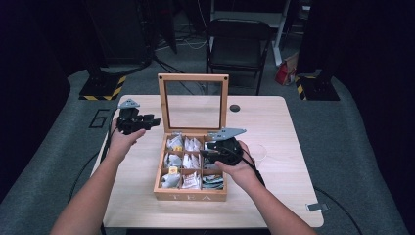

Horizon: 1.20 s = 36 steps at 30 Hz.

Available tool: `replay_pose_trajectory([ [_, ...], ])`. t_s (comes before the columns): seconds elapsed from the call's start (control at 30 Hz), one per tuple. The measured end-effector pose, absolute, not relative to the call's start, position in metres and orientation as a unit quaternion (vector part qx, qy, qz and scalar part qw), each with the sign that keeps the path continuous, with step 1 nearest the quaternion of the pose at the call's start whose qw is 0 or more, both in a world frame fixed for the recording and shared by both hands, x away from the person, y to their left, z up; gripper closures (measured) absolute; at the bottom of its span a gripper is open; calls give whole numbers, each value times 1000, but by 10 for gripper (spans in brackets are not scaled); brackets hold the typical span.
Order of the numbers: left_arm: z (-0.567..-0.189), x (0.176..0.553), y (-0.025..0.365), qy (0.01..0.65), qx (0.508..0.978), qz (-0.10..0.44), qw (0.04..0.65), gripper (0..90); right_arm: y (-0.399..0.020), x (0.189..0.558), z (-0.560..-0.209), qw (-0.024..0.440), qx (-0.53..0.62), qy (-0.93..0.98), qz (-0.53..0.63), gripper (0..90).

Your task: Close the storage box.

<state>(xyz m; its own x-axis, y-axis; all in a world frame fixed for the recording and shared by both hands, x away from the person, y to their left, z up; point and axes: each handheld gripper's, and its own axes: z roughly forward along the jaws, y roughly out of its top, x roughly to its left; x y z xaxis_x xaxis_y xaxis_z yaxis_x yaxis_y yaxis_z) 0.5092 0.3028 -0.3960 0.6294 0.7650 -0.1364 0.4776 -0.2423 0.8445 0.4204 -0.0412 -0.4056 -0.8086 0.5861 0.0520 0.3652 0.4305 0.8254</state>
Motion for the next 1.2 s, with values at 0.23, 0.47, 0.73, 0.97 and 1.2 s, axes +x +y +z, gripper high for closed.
replay_pose_trajectory([
  [0.23, -395, 507, 301, 399, 774, 154, 467, 557, -24, 416, -411, 108, 263, 843, 456, 600],
  [0.47, -394, 506, 302, 400, 772, 156, 469, 556, -12, 418, -414, 90, 244, 849, 459, 549],
  [0.73, -393, 505, 302, 398, 773, 155, 470, 546, 0, 415, -417, 77, 235, 856, 454, 555],
  [0.97, -395, 504, 301, 399, 773, 152, 469, 536, 8, 412, -420, 68, 221, 859, 457, 564],
  [1.2, -395, 503, 301, 397, 773, 152, 470, 536, 16, 407, -423, 62, 212, 865, 450, 597],
])
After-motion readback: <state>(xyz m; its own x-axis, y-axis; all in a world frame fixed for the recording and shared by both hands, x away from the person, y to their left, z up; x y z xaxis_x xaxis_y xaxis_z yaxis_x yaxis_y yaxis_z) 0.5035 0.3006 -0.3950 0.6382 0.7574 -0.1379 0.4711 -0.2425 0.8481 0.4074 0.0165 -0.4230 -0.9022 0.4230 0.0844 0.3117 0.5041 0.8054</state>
